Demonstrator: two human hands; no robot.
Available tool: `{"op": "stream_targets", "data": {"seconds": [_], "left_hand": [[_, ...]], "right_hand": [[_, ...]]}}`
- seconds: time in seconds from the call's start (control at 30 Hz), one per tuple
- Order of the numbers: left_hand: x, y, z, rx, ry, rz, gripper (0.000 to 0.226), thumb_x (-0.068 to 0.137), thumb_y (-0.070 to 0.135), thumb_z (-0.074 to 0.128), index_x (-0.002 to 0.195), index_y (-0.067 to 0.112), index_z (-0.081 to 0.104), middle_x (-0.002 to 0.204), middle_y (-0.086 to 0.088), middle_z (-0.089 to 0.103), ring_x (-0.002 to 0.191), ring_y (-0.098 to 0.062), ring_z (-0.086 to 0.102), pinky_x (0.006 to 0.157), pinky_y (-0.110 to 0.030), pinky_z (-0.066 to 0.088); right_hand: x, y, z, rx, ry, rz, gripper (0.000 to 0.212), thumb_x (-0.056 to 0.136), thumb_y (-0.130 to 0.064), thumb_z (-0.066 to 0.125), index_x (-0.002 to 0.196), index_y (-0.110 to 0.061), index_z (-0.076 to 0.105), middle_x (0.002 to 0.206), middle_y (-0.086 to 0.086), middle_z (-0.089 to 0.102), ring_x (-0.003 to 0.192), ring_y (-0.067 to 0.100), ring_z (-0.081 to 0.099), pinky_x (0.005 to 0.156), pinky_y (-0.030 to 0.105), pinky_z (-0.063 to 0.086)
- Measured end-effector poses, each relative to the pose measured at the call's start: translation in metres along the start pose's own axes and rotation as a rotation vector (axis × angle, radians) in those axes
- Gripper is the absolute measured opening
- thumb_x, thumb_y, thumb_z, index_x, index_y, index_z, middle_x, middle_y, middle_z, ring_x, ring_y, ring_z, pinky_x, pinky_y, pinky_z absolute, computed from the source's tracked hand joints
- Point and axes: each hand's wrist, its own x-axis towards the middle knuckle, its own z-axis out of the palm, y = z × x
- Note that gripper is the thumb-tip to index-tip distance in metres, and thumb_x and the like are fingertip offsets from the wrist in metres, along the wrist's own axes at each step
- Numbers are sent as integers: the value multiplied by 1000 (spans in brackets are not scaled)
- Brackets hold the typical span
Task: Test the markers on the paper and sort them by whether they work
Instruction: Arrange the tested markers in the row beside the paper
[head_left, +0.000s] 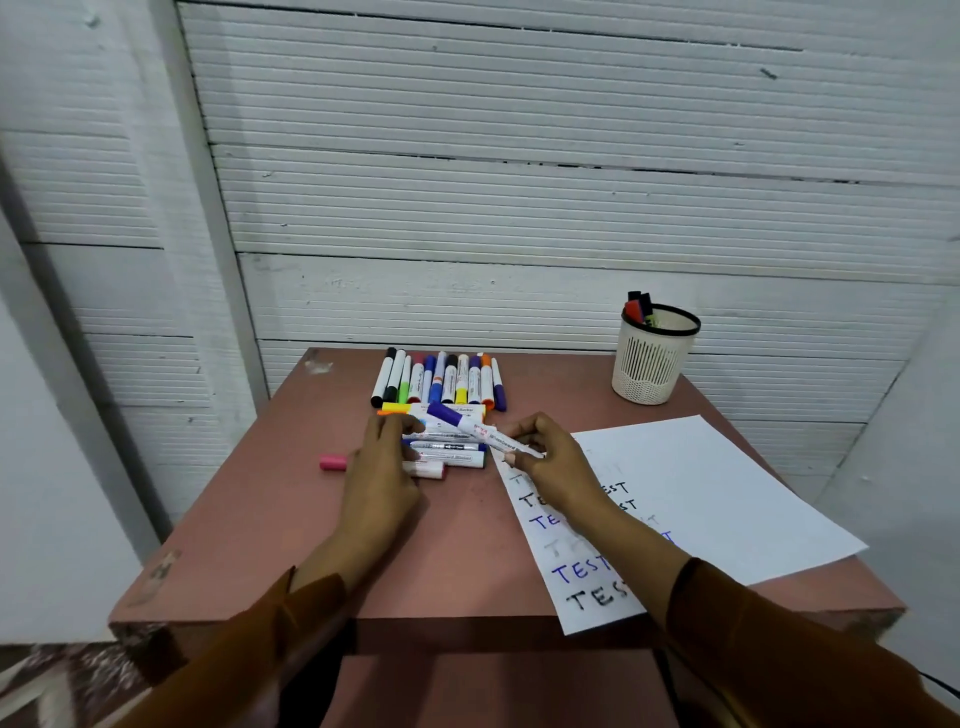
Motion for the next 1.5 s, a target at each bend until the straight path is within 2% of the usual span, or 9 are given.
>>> {"op": "stream_targets", "data": {"seconds": [0.23,0.47,0.73,0.87,0.97,1.07,1.2,1.33,1.5], "left_hand": [[2,16,16,-29,0,55,51,74,-17,52,116,11,51,124,-3,42,99,-16,51,78,-28,45],[1,19,20,-118,108,27,50,73,-20,50,114,9,47,124,-7,37,99,-21,51,81,-31,48],[7,15,7,-162,353,120,41,70,-15,48,106,5,50,110,-9,46,101,-21,49,79,-43,52],[7,19,11,-220,337,169,41,67,-9,41,105,6,50,106,-2,42,91,-11,48,73,-28,49],[7,25,18,-248,303,161,45,68,-17,41,105,7,49,106,-3,43,86,-12,49,68,-11,42],[12,33,27,-262,275,141,46,68,-20,42,106,4,49,108,-1,42,83,-14,52,64,-6,38],[17,34,37,-189,239,189,46,68,-16,43,106,8,50,108,0,46,84,-16,52,63,-15,37],[18,30,39,-114,229,242,43,67,-16,44,101,10,52,109,-4,50,87,-17,50,69,-22,36],[18,28,41,-92,212,257,40,70,-13,47,102,10,54,112,-6,50,91,-19,51,73,-29,44]], "right_hand": [[1,11,-15,-119,85,-23,19,82,-6,67,98,-16,63,108,3,53,79,2,47,63,2,35],[0,10,-17,-233,81,-51,21,82,-8,67,102,-15,66,100,4,55,76,2,48,62,2,35],[-12,-4,14,-420,-59,-246,24,82,-10,67,104,-17,68,108,2,61,103,15,45,77,16,29],[-12,-7,29,-437,-57,-301,19,77,-10,71,93,-11,61,103,6,62,92,10,42,67,10,32],[-8,-4,37,-481,-47,-334,19,76,-8,70,86,-10,55,99,8,58,94,19,48,68,22,32],[-3,-5,37,-403,-28,-341,23,72,-3,69,85,-11,52,96,9,53,85,21,49,68,29,38],[5,-5,18,-362,84,-339,7,79,-4,61,84,-5,57,92,9,56,83,18,50,74,30,41],[24,11,-16,-584,137,-264,7,85,-11,57,90,-7,60,97,9,58,95,24,53,79,34,42],[37,29,-50,-914,-27,-36,18,89,-24,55,106,-20,57,112,6,53,113,26,44,91,35,36]]}}
